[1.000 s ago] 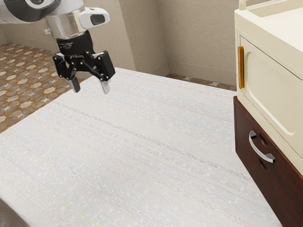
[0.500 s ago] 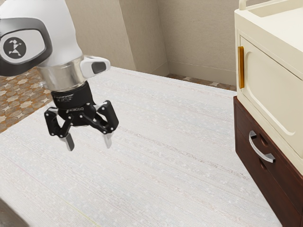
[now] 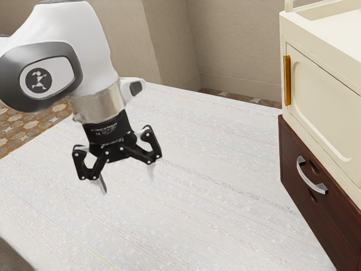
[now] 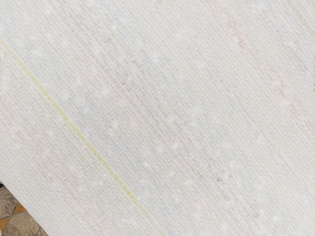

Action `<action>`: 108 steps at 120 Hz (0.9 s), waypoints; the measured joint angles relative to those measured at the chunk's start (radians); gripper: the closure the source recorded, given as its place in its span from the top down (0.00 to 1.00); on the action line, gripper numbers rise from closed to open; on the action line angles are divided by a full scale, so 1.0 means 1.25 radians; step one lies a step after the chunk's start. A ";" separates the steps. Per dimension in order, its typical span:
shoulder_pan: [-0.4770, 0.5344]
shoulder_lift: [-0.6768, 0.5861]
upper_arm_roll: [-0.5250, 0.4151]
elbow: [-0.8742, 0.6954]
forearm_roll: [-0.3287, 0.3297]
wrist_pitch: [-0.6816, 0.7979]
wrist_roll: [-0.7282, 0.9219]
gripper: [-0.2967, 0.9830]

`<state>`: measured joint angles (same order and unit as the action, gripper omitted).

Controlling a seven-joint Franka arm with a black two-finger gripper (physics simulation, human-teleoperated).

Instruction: Pull the drawer handle with one arm to open the drawer

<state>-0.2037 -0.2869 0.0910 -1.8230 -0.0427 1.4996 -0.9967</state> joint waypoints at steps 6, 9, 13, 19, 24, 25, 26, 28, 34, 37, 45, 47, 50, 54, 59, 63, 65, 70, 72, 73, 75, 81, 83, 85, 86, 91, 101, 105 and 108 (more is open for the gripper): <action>0.001 0.000 0.000 0.004 0.001 0.005 -0.027 0.77; 0.001 0.002 -0.001 0.005 0.003 0.008 -0.039 0.77; -0.001 0.003 -0.003 0.005 0.006 0.013 -0.055 0.77; -0.002 0.006 -0.013 0.005 0.012 0.024 -0.077 0.77; -0.003 0.011 -0.019 0.005 0.018 0.035 -0.094 0.77; -0.003 0.012 -0.020 0.005 0.019 0.038 -0.097 0.77; -0.003 0.013 -0.021 0.005 0.020 0.040 -0.100 0.77; -0.003 0.016 -0.022 0.005 0.021 0.045 -0.106 0.77; -0.007 0.023 -0.026 0.004 0.026 0.061 -0.124 0.77; -0.010 0.027 -0.029 0.004 0.029 0.070 -0.132 0.77; -0.023 0.041 -0.042 0.005 0.044 0.098 -0.153 0.77; -0.026 0.045 -0.044 0.005 0.047 0.106 -0.157 0.77; -0.031 0.049 -0.046 0.005 0.051 0.117 -0.164 0.77; -0.036 0.054 -0.047 0.005 0.056 0.133 -0.173 0.77; -0.041 0.057 -0.048 0.005 0.060 0.154 -0.183 0.77; -0.047 0.062 -0.049 0.004 0.062 0.172 -0.191 0.77; -0.051 0.064 -0.049 0.004 0.063 0.181 -0.194 0.77; -0.059 0.070 -0.049 0.003 0.065 0.204 -0.203 0.77; -0.064 0.073 -0.049 0.003 0.066 0.212 -0.206 0.77; -0.065 0.074 -0.049 0.002 0.067 0.217 -0.208 0.77; -0.069 0.077 -0.049 0.002 0.068 0.225 -0.211 0.77; -0.078 0.086 -0.049 0.000 0.070 0.251 -0.220 0.77; -0.081 0.088 -0.049 0.000 0.070 0.259 -0.223 0.77; -0.083 0.091 -0.049 0.000 0.071 0.267 -0.226 0.77; -0.085 0.092 -0.049 0.000 0.071 0.272 -0.227 0.77; -0.091 0.099 -0.049 0.000 0.073 0.291 -0.233 0.77; -0.110 0.107 -0.044 0.001 0.084 0.326 -0.245 0.77; -0.127 0.110 -0.033 0.001 0.088 0.338 -0.249 0.77; -0.146 0.113 -0.018 0.002 0.091 0.346 -0.253 0.77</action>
<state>-0.3859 -0.1456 0.0681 -1.8204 0.0713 1.9324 -1.3124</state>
